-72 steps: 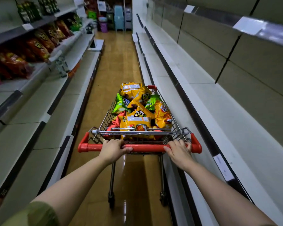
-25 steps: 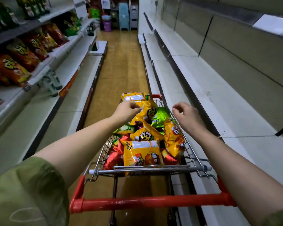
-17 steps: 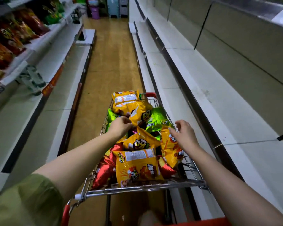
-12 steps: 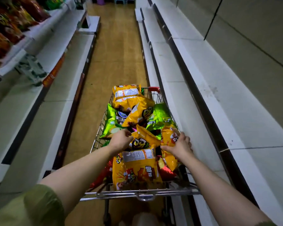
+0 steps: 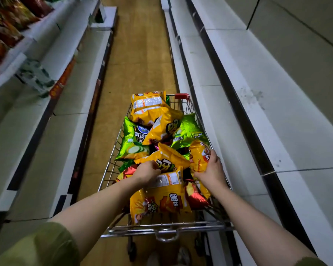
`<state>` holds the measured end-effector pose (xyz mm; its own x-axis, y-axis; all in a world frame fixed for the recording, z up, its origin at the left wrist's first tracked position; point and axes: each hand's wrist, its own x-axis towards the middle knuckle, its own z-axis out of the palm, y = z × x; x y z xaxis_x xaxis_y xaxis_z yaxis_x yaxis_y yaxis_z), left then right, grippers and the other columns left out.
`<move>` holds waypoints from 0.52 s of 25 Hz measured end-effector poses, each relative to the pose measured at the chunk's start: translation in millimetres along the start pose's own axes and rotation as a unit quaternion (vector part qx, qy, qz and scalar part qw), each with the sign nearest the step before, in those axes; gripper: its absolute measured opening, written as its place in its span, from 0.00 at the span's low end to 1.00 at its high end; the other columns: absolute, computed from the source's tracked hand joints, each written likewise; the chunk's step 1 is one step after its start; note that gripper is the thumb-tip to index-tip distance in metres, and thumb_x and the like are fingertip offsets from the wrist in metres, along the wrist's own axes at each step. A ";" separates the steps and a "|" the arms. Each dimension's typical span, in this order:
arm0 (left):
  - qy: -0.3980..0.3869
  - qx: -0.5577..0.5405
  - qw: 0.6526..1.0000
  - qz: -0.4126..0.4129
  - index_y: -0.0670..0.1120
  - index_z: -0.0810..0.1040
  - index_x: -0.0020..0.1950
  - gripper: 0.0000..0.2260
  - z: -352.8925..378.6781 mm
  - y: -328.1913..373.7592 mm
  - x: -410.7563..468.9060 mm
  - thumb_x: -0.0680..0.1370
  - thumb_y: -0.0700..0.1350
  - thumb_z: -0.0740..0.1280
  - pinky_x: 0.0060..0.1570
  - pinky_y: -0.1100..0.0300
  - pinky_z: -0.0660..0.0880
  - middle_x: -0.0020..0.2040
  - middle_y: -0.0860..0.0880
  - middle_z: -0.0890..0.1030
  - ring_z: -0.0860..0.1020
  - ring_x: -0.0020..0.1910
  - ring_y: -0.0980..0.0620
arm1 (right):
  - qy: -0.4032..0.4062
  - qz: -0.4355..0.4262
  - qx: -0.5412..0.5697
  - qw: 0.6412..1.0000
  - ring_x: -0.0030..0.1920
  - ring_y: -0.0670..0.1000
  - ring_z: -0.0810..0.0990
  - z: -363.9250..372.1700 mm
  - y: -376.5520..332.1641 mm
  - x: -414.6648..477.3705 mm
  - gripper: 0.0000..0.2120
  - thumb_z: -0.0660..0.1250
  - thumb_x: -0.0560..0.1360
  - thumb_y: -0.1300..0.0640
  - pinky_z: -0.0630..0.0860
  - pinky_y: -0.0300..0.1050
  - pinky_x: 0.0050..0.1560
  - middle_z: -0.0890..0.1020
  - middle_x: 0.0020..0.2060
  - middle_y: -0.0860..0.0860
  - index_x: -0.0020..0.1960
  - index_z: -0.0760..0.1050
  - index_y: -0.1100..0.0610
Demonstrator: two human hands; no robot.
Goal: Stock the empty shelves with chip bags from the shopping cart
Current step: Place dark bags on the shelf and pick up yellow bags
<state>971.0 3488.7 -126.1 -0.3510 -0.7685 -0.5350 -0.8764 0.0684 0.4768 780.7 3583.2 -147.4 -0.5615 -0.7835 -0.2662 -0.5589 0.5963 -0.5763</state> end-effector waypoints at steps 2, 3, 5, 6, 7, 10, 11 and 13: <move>-0.007 0.002 1.000 -0.006 0.40 0.75 0.62 0.13 -1.7 -0.6 2.0 0.79 0.43 0.62 0.50 0.58 0.71 0.60 0.40 0.78 0.76 0.58 0.42 | -0.006 -0.015 0.065 0.998 0.66 0.58 0.69 -18.4 -2.5 -5.2 0.47 0.77 0.65 0.55 0.69 0.48 0.62 0.68 0.68 0.56 0.75 0.51 0.54; -0.007 0.006 1.000 -0.005 0.40 0.75 0.60 0.12 -2.5 0.0 1.6 0.79 0.43 0.62 0.49 0.58 0.71 0.59 0.40 0.79 0.76 0.57 0.43 | -0.013 -0.019 0.091 0.996 0.64 0.58 0.71 -28.9 -4.6 -7.7 0.47 0.77 0.64 0.57 0.70 0.48 0.60 0.70 0.66 0.56 0.74 0.52 0.53; 0.008 0.002 1.000 0.013 0.42 0.77 0.54 0.08 -5.1 4.7 -2.7 0.79 0.43 0.62 0.48 0.59 0.72 0.52 0.42 0.79 0.77 0.51 0.45 | -0.048 -0.009 0.195 0.980 0.60 0.57 0.75 -51.1 -11.8 -12.7 0.46 0.78 0.62 0.62 0.72 0.49 0.58 0.73 0.63 0.56 0.72 0.56 0.52; 0.021 -0.028 0.999 0.033 0.43 0.77 0.52 0.08 -7.5 9.9 -8.2 0.80 0.45 0.62 0.49 0.58 0.73 0.49 0.44 0.78 0.76 0.48 0.47 | -0.077 -0.002 0.282 0.956 0.56 0.57 0.77 -62.1 -15.9 -16.8 0.45 0.78 0.59 0.64 0.75 0.50 0.55 0.75 0.61 0.56 0.69 0.60 0.52; 0.023 -0.083 0.995 0.052 0.43 0.77 0.54 0.10 -11.2 16.9 -14.3 0.80 0.48 0.62 0.50 0.58 0.72 0.49 0.47 0.77 0.75 0.48 0.49 | -0.110 0.001 0.375 0.920 0.52 0.56 0.80 -71.7 -19.7 -20.6 0.42 0.77 0.55 0.64 0.78 0.51 0.50 0.77 0.58 0.57 0.65 0.64 0.52; -0.085 -0.317 0.941 0.081 0.44 0.72 0.65 0.21 -27.4 43.9 -36.7 0.79 0.56 0.59 0.57 0.58 0.71 0.57 0.48 0.78 0.76 0.59 0.50 | -0.203 -0.023 0.529 0.824 0.43 0.57 0.83 -86.7 -28.9 -29.0 0.35 0.74 0.51 0.62 0.80 0.50 0.40 0.82 0.47 0.58 0.57 0.71 0.55; -0.144 -0.378 0.910 0.087 0.45 0.70 0.67 0.22 -31.2 51.8 -42.7 0.79 0.58 0.57 0.59 0.57 0.72 0.60 0.48 0.78 0.76 0.61 0.49 | -0.227 -0.034 0.550 0.803 0.43 0.58 0.83 -86.8 -31.5 -30.4 0.33 0.74 0.52 0.62 0.80 0.51 0.40 0.82 0.46 0.59 0.57 0.72 0.57; -0.229 -0.454 0.857 0.082 0.47 0.71 0.66 0.25 -35.2 60.4 -47.9 0.77 0.61 0.56 0.61 0.52 0.73 0.61 0.47 0.79 0.77 0.61 0.47 | -0.263 -0.052 0.579 0.770 0.45 0.61 0.82 -84.0 -38.0 -31.6 0.36 0.76 0.52 0.62 0.80 0.56 0.45 0.82 0.48 0.61 0.60 0.72 0.60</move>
<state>946.5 3507.3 -47.2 -0.7199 -0.4519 -0.5268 -0.2568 -0.5317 0.8071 768.4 3600.0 -52.1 -0.0564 -0.9605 -0.2726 0.5050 0.2081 -0.8377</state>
